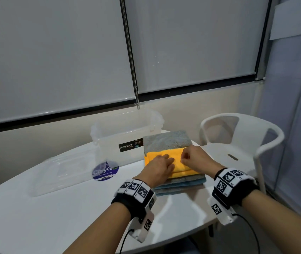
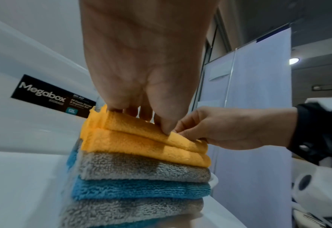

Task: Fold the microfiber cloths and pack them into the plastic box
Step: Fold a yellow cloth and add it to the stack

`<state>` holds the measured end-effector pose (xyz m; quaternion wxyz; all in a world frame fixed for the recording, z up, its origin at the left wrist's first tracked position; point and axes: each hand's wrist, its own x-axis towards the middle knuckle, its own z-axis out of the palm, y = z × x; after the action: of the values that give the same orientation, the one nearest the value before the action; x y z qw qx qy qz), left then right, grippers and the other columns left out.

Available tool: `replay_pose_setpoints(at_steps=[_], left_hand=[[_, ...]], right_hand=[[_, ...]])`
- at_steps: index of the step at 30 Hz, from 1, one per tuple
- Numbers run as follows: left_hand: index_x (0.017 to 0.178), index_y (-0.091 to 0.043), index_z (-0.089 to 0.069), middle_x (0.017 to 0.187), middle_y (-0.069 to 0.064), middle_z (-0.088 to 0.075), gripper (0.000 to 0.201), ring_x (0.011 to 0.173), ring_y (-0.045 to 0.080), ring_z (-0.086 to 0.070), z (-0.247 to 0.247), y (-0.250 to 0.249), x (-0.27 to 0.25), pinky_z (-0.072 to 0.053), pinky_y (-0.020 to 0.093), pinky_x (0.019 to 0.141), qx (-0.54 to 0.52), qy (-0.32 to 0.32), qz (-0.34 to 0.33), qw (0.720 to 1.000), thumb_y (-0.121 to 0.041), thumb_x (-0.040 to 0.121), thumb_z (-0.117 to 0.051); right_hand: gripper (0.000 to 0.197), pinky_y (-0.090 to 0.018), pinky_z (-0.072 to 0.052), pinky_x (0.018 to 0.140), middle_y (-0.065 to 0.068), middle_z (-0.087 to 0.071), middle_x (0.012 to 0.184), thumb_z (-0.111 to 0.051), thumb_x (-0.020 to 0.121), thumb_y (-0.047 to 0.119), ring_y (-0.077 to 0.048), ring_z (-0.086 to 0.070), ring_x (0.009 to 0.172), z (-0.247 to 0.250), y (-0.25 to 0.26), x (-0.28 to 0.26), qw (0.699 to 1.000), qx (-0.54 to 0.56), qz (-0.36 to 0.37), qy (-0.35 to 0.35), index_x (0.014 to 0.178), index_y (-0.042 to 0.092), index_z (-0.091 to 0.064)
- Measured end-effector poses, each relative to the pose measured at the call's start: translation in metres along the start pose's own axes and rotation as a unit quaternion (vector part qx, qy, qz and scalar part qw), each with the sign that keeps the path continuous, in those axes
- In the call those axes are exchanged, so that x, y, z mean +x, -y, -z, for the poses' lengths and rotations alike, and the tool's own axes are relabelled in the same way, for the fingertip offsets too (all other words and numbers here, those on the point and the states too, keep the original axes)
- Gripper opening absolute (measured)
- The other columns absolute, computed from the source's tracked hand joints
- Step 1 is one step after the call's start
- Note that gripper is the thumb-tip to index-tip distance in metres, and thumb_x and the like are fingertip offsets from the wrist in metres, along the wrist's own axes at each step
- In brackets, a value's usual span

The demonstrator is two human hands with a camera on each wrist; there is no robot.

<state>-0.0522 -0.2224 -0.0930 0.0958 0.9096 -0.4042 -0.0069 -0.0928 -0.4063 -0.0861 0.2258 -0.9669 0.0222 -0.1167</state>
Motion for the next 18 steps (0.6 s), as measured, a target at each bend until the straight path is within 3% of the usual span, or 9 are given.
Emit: replay_pose_setpoints(at_steps=[2, 4, 10, 16, 18], left_hand=[[0.139, -0.005, -0.051, 0.147, 0.02, -0.046, 0.041, 0.132, 0.036, -0.044, 0.002, 0.001, -0.001, -0.032, 0.039, 0.107, 0.008, 0.04, 0.014, 0.999, -0.026, 0.108, -0.034], [0.147, -0.01, -0.045, 0.158, 0.015, -0.034, 0.044, 0.141, 0.033, -0.037, 0.002, 0.003, -0.002, -0.028, 0.035, 0.113, -0.01, 0.046, 0.023, 0.999, -0.028, 0.109, -0.034], [0.155, -0.018, -0.032, 0.166, 0.006, -0.018, 0.049, 0.152, 0.024, -0.016, -0.011, 0.013, -0.006, -0.014, 0.034, 0.12, -0.091, 0.053, 0.044, 0.994, -0.032, 0.109, -0.034], [0.157, -0.019, -0.028, 0.167, 0.006, -0.013, 0.05, 0.153, 0.03, -0.009, -0.031, 0.008, -0.01, -0.015, 0.043, 0.122, -0.034, 0.048, 0.058, 0.997, -0.033, 0.109, -0.03], [0.157, -0.02, -0.025, 0.167, 0.006, -0.01, 0.051, 0.153, 0.03, -0.007, -0.029, 0.003, -0.011, -0.016, 0.047, 0.122, -0.003, 0.052, 0.067, 0.996, -0.034, 0.109, -0.03]], right_hand=[[0.008, -0.026, -0.041, 0.067, -0.002, -0.071, 0.085, -0.065, 0.085, 0.016, -0.017, -0.062, 0.081, -0.007, -0.004, 0.001, 1.0, 0.011, -0.021, 0.013, 0.083, 0.013, -0.072], [0.007, -0.027, -0.041, 0.067, -0.003, -0.071, 0.086, -0.064, 0.086, 0.017, -0.019, -0.062, 0.083, -0.013, -0.005, 0.005, 1.0, 0.009, -0.025, 0.017, 0.085, 0.013, -0.07], [0.008, -0.034, -0.049, 0.076, -0.004, -0.069, 0.089, -0.06, 0.091, 0.019, -0.022, -0.06, 0.088, -0.027, -0.012, 0.009, 0.998, 0.027, -0.035, 0.035, 0.088, 0.014, -0.065], [0.012, -0.037, -0.041, 0.087, -0.008, -0.058, 0.103, -0.043, 0.099, 0.022, -0.031, -0.052, 0.103, -0.04, -0.018, 0.0, 0.999, 0.0, -0.037, 0.038, 0.091, 0.021, -0.053], [0.015, -0.038, -0.04, 0.09, -0.009, -0.055, 0.109, -0.038, 0.101, 0.021, -0.032, -0.05, 0.107, -0.043, -0.016, -0.004, 0.999, -0.017, -0.036, 0.036, 0.099, 0.019, -0.053]])
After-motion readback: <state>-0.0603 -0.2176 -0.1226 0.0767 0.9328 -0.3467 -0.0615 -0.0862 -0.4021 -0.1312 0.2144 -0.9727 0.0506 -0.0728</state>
